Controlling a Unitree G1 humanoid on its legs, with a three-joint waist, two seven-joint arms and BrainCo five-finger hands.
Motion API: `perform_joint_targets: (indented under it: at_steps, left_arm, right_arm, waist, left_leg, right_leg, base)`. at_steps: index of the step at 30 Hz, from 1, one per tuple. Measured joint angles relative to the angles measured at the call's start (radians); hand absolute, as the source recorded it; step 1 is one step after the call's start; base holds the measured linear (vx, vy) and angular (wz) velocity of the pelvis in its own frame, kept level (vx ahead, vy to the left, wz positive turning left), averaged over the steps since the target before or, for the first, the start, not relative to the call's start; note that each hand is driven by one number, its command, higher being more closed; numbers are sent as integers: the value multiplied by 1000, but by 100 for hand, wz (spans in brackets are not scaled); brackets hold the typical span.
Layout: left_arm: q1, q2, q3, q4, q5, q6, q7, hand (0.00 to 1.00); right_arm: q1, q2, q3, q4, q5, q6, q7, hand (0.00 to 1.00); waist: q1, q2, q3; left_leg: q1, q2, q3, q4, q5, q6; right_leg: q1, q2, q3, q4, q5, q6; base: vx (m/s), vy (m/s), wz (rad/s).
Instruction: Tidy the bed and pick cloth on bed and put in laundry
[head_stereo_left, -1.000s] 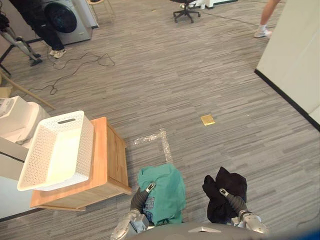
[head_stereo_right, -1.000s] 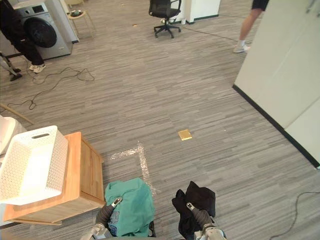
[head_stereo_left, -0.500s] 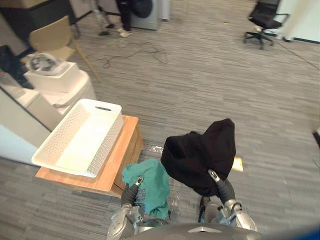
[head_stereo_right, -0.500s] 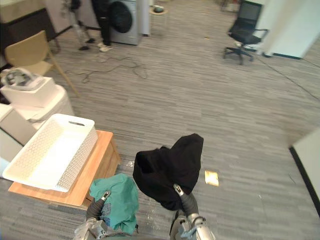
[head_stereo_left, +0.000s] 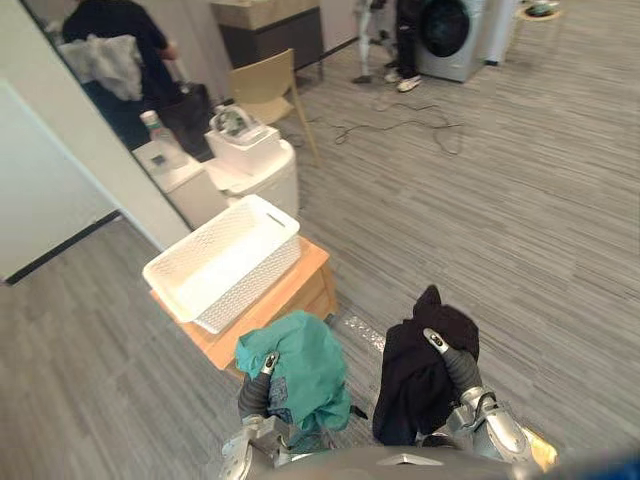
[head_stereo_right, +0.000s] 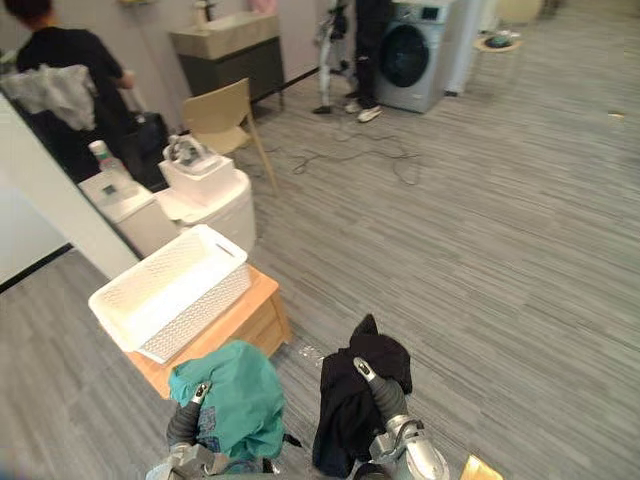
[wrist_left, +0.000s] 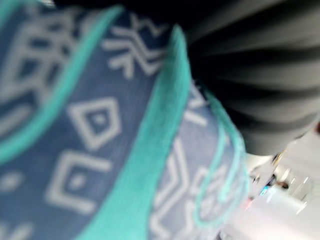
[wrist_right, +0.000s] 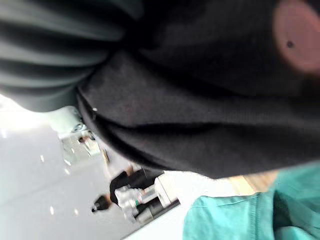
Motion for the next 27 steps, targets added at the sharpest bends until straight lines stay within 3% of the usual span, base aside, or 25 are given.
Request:
perform_joint_targets:
  at_steps: [1,4,6,10,11,12,13,14,16,17,19,21,22,23,25,27]
  left_arm:
    - [-6,-1,-1,0,-6,14,-3,100]
    - [-3,7,-1,-4,-5,24,-21,100]
    - [1,20,-1,-3,-6,27,-24,100]
    - [-3,26,3,-3,-5,30,-24,100]
    - [-8,23,1,-5,-4,42,-29,100]
    - [-10,29,8,-20,-2,52,-36,100]
    - [-8,34,11,-27,-1,54,-40,100]
    - [-10,51,21,-44,6,68,-44,100]
    - [-17,58,27,-55,12,85,-50,100]
    - [-22,63,41,-60,16,95,-52,100]
    - [-39,71,47,-60,16,109,-64,100]
    - [-54,91,52,-62,30,132,-86,100]
    - [-57,93,57,-62,43,140,-91,100]
    - [-63,103,61,-64,54,156,-95,100]
    - [-62,110,54,-55,78,184,-107,100]
    - [-46,75,51,-71,93,188,-120,100]
  right_arm:
    - [6,3,-4,-10,-9,8,-8,100]
    - [5,3,-6,-59,-20,10,-42,100]
    - [-23,15,-2,-72,-34,14,-76,100]
    - [-103,33,6,-72,-52,22,-114,100]
    - [-122,33,5,-72,-67,24,-130,100]
    - [-130,38,5,-72,-80,27,-143,100]
    - [-131,42,6,-72,-83,29,-147,100]
    - [-131,57,4,-70,-98,41,-161,100]
    - [-125,67,3,-60,-106,48,-180,100]
    - [-126,68,0,-67,-116,50,-188,100]
    - [-126,68,-15,-90,-117,50,-203,100]
    - [-127,60,-32,-138,-117,51,-220,100]
    - [-128,57,-37,-156,-117,51,-223,100]
    - [-134,53,-48,-187,-117,51,-228,100]
    - [-152,32,-79,-205,-115,53,-239,100]
    - [-238,-20,-105,-205,-114,62,-249,100]
  waist:
    - [-20,-10,-16]
    - [-15,-40,-38]
    - [13,-72,-38]
    - [27,-97,-47]
    - [26,-103,-43]
    - [21,-115,-39]
    - [20,-124,-36]
    - [16,-156,-25]
    - [1,-154,-28]
    - [-12,-151,-27]
    - [-18,-136,-18]
    - [-24,-130,-19]
    - [-23,-133,-21]
    - [-23,-148,-23]
    - [-21,-150,-35]
    - [-14,-102,-17]
  left_leg:
    - [36,-39,83,-129,9,35]
    - [73,-118,130,-280,60,93]
    - [80,-145,98,-293,66,103]
    - [89,-166,71,-298,60,102]
    - [113,-176,44,-321,50,96]
    - [141,-200,14,-348,36,91]
    - [151,-210,2,-357,27,89]
    - [184,-235,-49,-375,27,90]
    - [191,-221,-120,-380,22,95]
    - [189,-200,-167,-380,20,95]
    - [194,-163,-237,-380,21,81]
    - [197,-122,-324,-379,18,48]
    - [197,-116,-344,-376,13,37]
    - [192,-112,-382,-354,-7,7]
    - [211,-90,-386,-345,-19,-37]
    - [228,-36,-302,-348,-4,-75]
  right_leg:
    - [16,-22,-80,20,-7,9]
    - [20,-69,-140,63,-31,35]
    - [36,-91,-138,90,-57,44]
    - [30,-145,-132,223,-84,56]
    - [-2,-194,-113,380,-86,60]
    - [-54,-262,-66,563,-72,37]
    - [-77,-281,-44,629,-58,16]
    - [-156,-330,51,803,46,-26]
    - [-241,-305,146,876,-49,-17]
    - [-283,-267,176,837,-94,-15]
    - [-321,-193,220,692,-120,7]
    - [-325,-91,294,385,-86,39]
    - [-319,-73,320,300,-62,40]
    - [-289,-51,371,127,8,37]
    - [-244,-25,378,77,125,54]
    - [-220,-1,339,82,112,31]
  base:
    - [296,1,167]
    - [220,82,121]
    - [177,8,67]
    - [108,-42,54]
    - [87,-5,79]
    - [105,-18,84]
    - [172,-77,98]
    - [186,-103,101]
    - [161,-101,109]
    - [157,-129,119]
    - [179,-155,119]
    - [175,-212,111]
    - [209,-278,106]
    - [193,-249,75]
    - [297,-311,68]
    - [266,-218,39]
